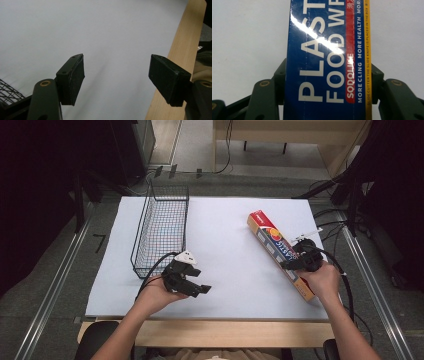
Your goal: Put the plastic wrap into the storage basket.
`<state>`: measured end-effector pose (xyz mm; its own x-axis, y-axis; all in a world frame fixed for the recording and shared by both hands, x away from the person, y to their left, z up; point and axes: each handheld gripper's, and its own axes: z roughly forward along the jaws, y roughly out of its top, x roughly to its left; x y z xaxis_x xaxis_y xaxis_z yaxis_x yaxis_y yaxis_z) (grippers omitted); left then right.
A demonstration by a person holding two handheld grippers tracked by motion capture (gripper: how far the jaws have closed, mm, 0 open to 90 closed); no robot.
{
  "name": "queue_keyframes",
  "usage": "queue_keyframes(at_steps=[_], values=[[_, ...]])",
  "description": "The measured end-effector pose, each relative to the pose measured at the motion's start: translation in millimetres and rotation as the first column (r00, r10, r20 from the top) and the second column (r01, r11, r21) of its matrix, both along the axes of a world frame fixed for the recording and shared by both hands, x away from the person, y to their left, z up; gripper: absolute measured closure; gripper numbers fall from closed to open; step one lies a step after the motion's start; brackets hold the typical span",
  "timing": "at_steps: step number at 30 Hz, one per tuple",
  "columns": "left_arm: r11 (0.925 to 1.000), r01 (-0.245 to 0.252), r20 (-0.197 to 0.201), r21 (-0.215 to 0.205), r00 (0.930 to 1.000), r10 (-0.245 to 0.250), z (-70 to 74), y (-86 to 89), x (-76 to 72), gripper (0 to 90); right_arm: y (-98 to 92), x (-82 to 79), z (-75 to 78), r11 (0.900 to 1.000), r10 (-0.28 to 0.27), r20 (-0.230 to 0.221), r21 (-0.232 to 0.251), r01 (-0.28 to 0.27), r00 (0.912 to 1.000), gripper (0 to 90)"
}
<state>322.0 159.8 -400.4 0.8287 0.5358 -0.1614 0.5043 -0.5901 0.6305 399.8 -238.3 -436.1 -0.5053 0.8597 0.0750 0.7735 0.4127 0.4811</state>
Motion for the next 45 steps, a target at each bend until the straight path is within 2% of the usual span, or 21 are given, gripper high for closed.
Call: queue_keyframes(at_steps=[4, 8, 12, 14, 19, 24, 25, 27, 28, 29, 30, 31, 32, 33, 34, 35, 40, 42, 43, 44, 45], values=[[0.9995, -0.001, 0.003, -0.031, 1.0, 0.002, 6.0, 3.1, -0.4, 29.2, -2.4, -3.7, 2.9, 1.0, 0.022, 0.005, 0.002, -0.022, 0.9998, 41.4], [0.9996, 0.016, -0.01, -0.022, 0.9998, -0.016, 5.5, 0.3, -1.4, 29.0, -2.1, -6.9, 4.1, 0.998, 0.056, 0.006, 0.002, -0.056, 0.9984, 41.4], [0.9995, 0.021, -0.02, -0.024, 0.9996, -0.021, 5.8, 1.6, -0.9, 28.9, 1.9, -10.4, 4.6, 0.996, 0.092, -0.02, 0.007, -0.092, 0.9956, 41.4], [0.9994, 0.017, -0.019, -0.03, 0.9997, -0.017, 6.8, 2.8, -0.6, 29.0, 7.1, -13.2, 5.1, 0.991, 0.134, -0.018, 0.002, -0.134, 0.9908, 41.4], [0.9995, 0.02, -0.018, -0.025, 0.9996, -0.02, 6.7, 2.1, -1.2, 29.0, 14.1, -17.2, 6.4, 0.984, 0.179, -0.005, 0.003, -0.179, 0.9839, 41.3], [0.9996, 0.022, -0.008, -0.02, 0.9997, -0.022, 8.5, 3.6, -1.3, 29.1, 18.0, -21.5, 8.0, 0.969, 0.245, 0.001, 0.004, -0.245, 0.9695, 41.4], [0.9996, 0.021, -0.002, -0.018, 0.9998, -0.021, 9.4, 4.7, -1.1, 29.2, 19.4, -23.1, 8.8, 0.962, 0.272, 0.005, 0.006, -0.272, 0.9623, 41.4], [0.9996, 0.022, 0.005, -0.019, 0.9997, -0.022, 9.8, 5.1, -1.3, 29.2, 20.3, -23.7, 9.1, 0.958, 0.288, 0.008, 0.008, -0.288, 0.9576, 41.4], [0.9994, 0.022, 0.01, -0.027, 0.9997, -0.021, 10.1, 5.0, -1.7, 28.7, 22.9, -25.9, 10.6, 0.95, 0.312, 0.0, 0.013, -0.312, 0.9502, 41.4], [0.9992, 0.028, 0.012, -0.028, 0.9995, -0.028, 11.0, 5.3, -1.6, 28.7, 22.9, -25.9, 10.6, 0.95, 0.312, 0.0, 0.013, -0.312, 0.9502, 41.4], [0.9988, 0.032, 0.011, -0.037, 0.9994, -0.031, 11.3, 5.2, -1.7, 28.2, 25.4, -27.6, 11.4, 0.935, 0.355, 0.014, 0.015, -0.356, 0.9346, 41.5], [0.9987, 0.033, 0.007, -0.038, 0.9994, -0.033, 11.9, 4.7, -2.2, 28.2, 25.4, -27.6, 11.4, 0.935, 0.355, 0.014, 0.015, -0.356, 0.9346, 41.5], [0.9985, 0.04, 0.003, -0.036, 0.9992, -0.04, 12.1, 4.1, -2.5, 28.4, 26.7, -28.9, 12.0, 0.928, 0.371, 0.016, 0.02, -0.372, 0.9284, 41.5], [0.9988, 0.042, 0.005, -0.024, 0.9991, -0.042, 13.0, 3.4, -3.1, 28.5, 29.0, -31.2, 12.9, 0.911, 0.412, 0.017, 0.03, -0.412, 0.911, 41.5], [0.9988, 0.042, 0.005, -0.024, 0.9991, -0.042, 13.0, 3.4, -3.1, 28.9, 29.6, -31.6, 13.0, 0.904, 0.427, 0.017, 0.029, -0.427, 0.904, 41.5], [0.9986, 0.045, 0.003, -0.027, 0.999, -0.045, 13.4, 3.1, -3.3, 28.9, 29.6, -31.6, 13.0, 0.904, 0.427, 0.017, 0.029, -0.427, 0.904, 41.5], [0.9984, 0.05, 0.002, -0.028, 0.9988, -0.049, 14.2, 3.4, -3.0, 28.6, 34.0, -35.4, 11.8, 0.882, 0.472, 0.005, 0.022, -0.472, 0.8818, 41.4], [0.9979, 0.057, -0.005, -0.031, 0.9983, -0.057, 13.8, 3.0, -3.0, 27.1, 35.5, -37.1, 11.6, 0.867, 0.497, 0.005, 0.018, -0.497, 0.8675, 41.3], [0.9975, 0.062, -0.012, -0.033, 0.998, -0.062, 13.8, 2.8, -2.9, 25.1, 37.9, -40.2, 12.1, 0.854, 0.52, 0.02, -0.001, -0.52, 0.8541, 41.2], [0.9967, 0.07, -0.02, -0.04, 0.9973, -0.071, 14.0, 2.6, -2.9, 25.1, 37.9, -40.2, 12.1, 0.854, 0.52, 0.02, -0.001, -0.52, 0.8541, 41.2], [0.9955, 0.083, -0.018, -0.047, 0.9963, -0.084, 14.5, 2.5, -3.0, 23.3, 38.7, -41.4, 12.5, 0.846, 0.533, 0.025, -0.006, -0.533, 0.8459, 41.2]])
